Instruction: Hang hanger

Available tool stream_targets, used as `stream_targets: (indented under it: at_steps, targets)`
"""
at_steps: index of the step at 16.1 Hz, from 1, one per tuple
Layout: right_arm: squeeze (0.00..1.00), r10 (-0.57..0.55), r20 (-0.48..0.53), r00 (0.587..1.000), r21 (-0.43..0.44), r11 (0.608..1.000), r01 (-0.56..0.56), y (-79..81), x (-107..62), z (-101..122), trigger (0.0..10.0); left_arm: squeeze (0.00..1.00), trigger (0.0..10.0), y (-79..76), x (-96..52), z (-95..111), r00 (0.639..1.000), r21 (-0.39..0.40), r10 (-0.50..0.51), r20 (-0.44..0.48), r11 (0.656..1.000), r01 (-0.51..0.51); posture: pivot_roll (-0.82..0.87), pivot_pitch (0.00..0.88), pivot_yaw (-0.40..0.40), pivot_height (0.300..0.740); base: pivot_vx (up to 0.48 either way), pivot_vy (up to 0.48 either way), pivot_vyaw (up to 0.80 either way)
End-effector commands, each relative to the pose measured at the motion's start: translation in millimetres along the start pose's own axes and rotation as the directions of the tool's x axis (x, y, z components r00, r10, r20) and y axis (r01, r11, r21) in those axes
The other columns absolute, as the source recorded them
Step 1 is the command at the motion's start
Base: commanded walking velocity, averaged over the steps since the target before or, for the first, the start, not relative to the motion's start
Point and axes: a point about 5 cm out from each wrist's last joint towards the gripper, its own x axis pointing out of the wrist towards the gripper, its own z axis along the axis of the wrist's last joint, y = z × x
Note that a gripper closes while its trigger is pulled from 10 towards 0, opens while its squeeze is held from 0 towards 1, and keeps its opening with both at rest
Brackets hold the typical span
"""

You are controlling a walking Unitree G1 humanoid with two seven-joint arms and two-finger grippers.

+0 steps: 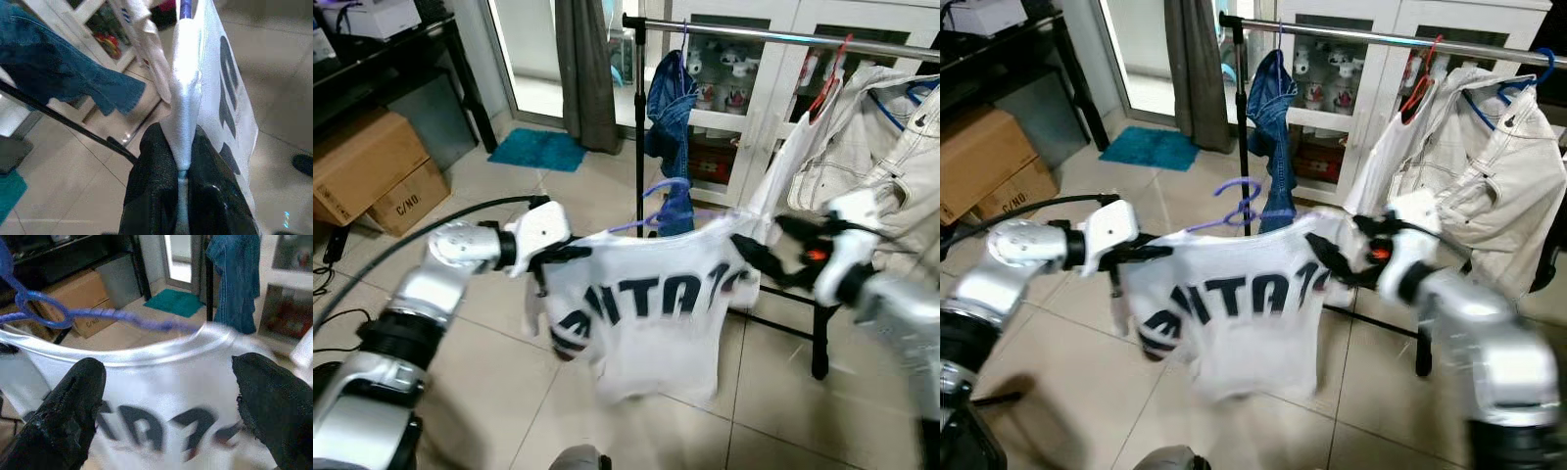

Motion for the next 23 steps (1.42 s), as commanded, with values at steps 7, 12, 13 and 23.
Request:
stream_targets:
  at_steps: [7,12,13,23]
  targets:
    - [0.00,-0.184,-0.050,0.982,0.295,0.936,0.190,37.1,24.5,-10,10.0,0.00,0.0,-7.5,14.2,17,0.992,-0.007,0.099,0.077,0.995,-0.098,0.13,0.003,0.077,0.740,0.000,0.000,0.00]
    - [0.00,-0.314,-0.055,0.948,0.377,0.873,0.310,31.9,26.7,1,10.0,0.00,0.0,-18.0,21.7,26,0.979,-0.161,0.105,0.175,0.984,-0.077,0.12,0.008,0.078,0.740,0.000,0.000,0.00]
    - [0.00,-0.337,-0.055,0.940,0.392,0.859,0.330,28.6,26.9,2,10.0,0.00,0.0,-19.3,21.9,29,0.973,-0.204,0.102,0.206,0.977,-0.059,0.12,0.009,0.076,0.740,0.000,0.000,0.00]
    - [0.00,-0.392,-0.030,0.919,0.350,0.858,0.377,18.9,27.2,17,10.0,0.00,0.0,-35.8,13.8,22,0.979,-0.278,-0.003,0.205,0.958,0.061,0.12,0.013,0.068,0.740,0.000,0.000,0.00]
